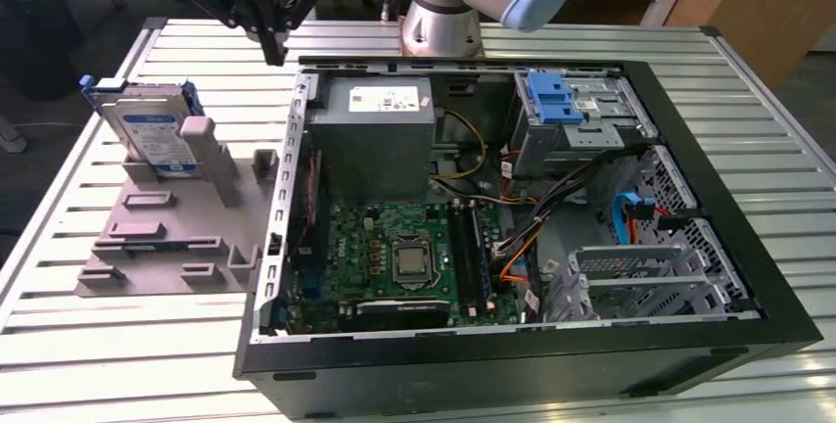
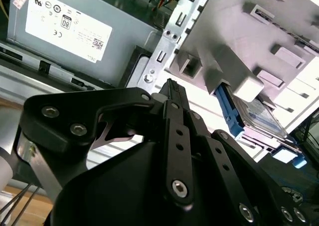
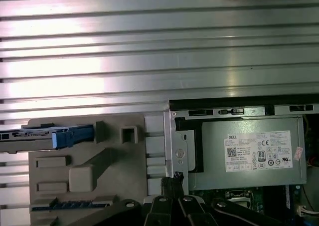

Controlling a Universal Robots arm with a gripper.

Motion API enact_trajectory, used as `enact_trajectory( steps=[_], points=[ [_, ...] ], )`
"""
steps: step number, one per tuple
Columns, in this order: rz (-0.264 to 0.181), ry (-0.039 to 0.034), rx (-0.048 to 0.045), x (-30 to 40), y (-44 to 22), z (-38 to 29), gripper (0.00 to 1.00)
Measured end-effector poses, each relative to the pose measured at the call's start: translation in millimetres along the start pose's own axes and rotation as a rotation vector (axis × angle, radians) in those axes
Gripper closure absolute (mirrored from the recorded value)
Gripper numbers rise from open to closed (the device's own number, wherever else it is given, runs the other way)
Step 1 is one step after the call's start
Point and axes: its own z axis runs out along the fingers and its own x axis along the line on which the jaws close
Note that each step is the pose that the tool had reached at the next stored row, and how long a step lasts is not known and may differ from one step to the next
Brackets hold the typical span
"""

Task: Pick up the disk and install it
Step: 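Reach for the disk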

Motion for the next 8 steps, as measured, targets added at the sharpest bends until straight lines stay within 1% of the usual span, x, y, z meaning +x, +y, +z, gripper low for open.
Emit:
enact_trajectory(
  steps=[6, 8],
  points=[
    [0.0, 0.0001, 0.0001, 6.8, 3.3, 0.1, 0.89],
    [0.0, 0.0, -0.0001, 10.2, 4.6, 0.2, 0.89]
  ],
)
